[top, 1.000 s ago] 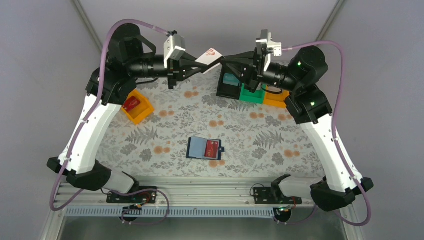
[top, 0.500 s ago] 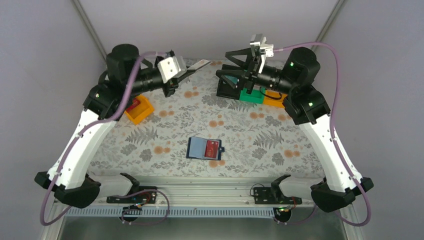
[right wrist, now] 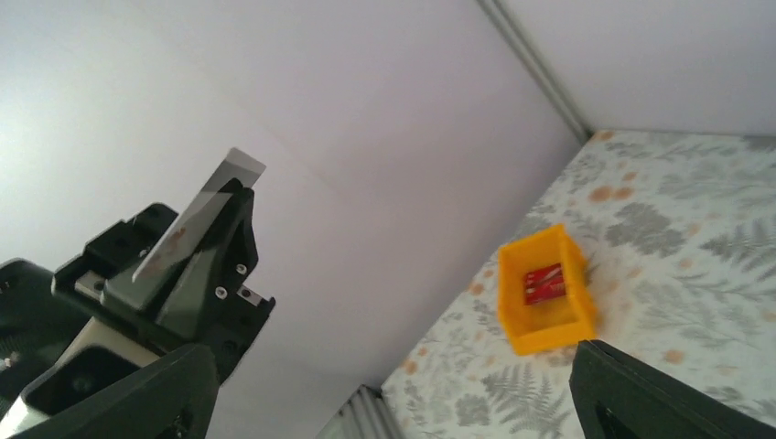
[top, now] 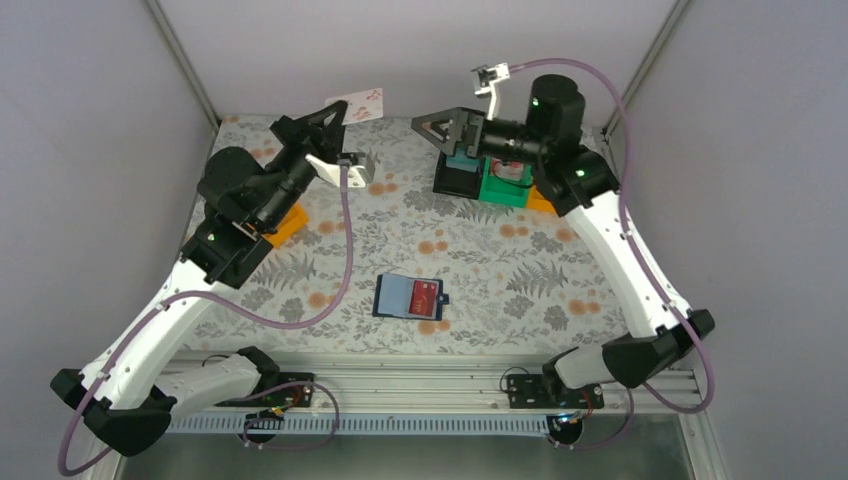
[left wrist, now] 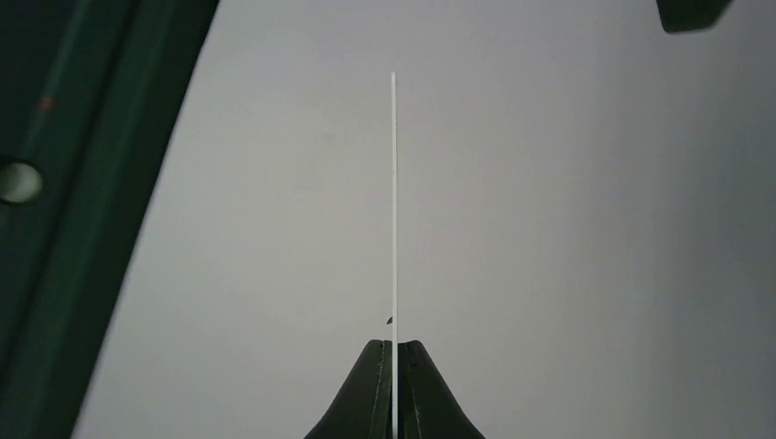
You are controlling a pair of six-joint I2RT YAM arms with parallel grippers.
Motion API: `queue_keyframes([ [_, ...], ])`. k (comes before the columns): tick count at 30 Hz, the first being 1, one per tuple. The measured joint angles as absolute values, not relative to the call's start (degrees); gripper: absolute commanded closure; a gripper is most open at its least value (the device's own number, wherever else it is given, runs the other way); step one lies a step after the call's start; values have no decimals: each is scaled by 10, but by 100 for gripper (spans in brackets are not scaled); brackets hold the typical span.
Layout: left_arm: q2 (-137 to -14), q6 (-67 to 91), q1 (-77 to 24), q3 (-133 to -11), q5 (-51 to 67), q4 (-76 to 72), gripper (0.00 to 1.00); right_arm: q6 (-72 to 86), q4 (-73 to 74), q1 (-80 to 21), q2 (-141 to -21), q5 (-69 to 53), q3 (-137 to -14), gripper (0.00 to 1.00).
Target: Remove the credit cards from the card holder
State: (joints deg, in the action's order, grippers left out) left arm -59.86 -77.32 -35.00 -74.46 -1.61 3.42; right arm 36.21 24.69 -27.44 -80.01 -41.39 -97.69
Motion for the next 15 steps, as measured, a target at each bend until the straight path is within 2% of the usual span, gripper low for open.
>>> queue_keyframes([
  [10,-597,-951,-391,-664,-71,-90,97,421,174,-314,-834,-452,-1005,4],
  [12,-604,-967,-398,-664,-76,-100,97,431,160,-319,-841,-452,-1013,10],
  [15,-609,-983,-406,-664,-83,-108,98,451,148,-325,-862,-452,-1021,31],
])
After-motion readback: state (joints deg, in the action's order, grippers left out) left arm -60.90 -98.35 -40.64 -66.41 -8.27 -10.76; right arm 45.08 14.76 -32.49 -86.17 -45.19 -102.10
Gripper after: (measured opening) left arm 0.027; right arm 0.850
